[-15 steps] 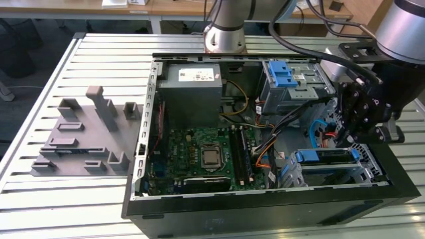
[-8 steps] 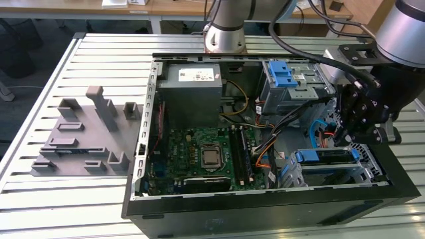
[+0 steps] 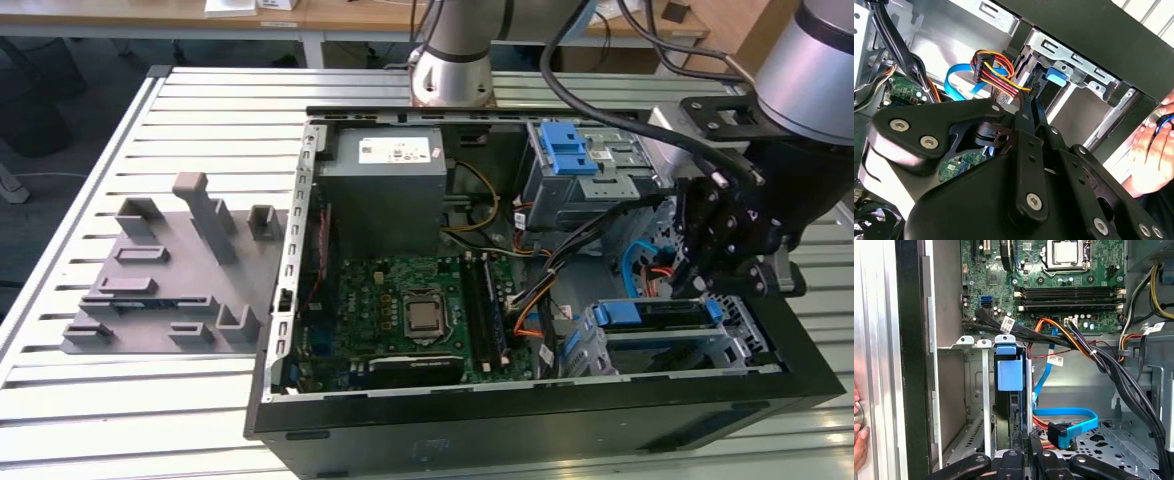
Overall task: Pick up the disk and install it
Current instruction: 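Insert the first disk wire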
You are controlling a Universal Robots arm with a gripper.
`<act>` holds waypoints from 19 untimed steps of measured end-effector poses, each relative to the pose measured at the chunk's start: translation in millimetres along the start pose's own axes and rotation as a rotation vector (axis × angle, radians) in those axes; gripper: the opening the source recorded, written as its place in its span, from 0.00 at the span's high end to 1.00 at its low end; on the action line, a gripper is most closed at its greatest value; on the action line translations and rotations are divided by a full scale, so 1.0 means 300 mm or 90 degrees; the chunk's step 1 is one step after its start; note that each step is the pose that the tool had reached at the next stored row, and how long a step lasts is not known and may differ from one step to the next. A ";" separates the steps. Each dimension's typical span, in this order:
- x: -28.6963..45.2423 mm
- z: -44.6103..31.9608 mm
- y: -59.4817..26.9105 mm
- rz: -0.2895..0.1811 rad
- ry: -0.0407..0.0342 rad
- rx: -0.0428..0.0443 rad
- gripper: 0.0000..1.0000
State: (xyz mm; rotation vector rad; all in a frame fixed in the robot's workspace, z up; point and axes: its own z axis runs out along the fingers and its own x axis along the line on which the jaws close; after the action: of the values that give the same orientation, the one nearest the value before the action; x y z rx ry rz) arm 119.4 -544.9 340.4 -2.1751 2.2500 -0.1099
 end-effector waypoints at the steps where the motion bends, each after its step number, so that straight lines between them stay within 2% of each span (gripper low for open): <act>1: 0.000 0.001 0.000 0.000 0.0000 0.0000 0.84; 19: 0.012 0.013 0.002 0.000 -0.0004 0.0001 0.84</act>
State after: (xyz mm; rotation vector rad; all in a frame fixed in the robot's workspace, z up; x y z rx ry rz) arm 118.8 -548.7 336.5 -2.1750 2.2493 -0.1093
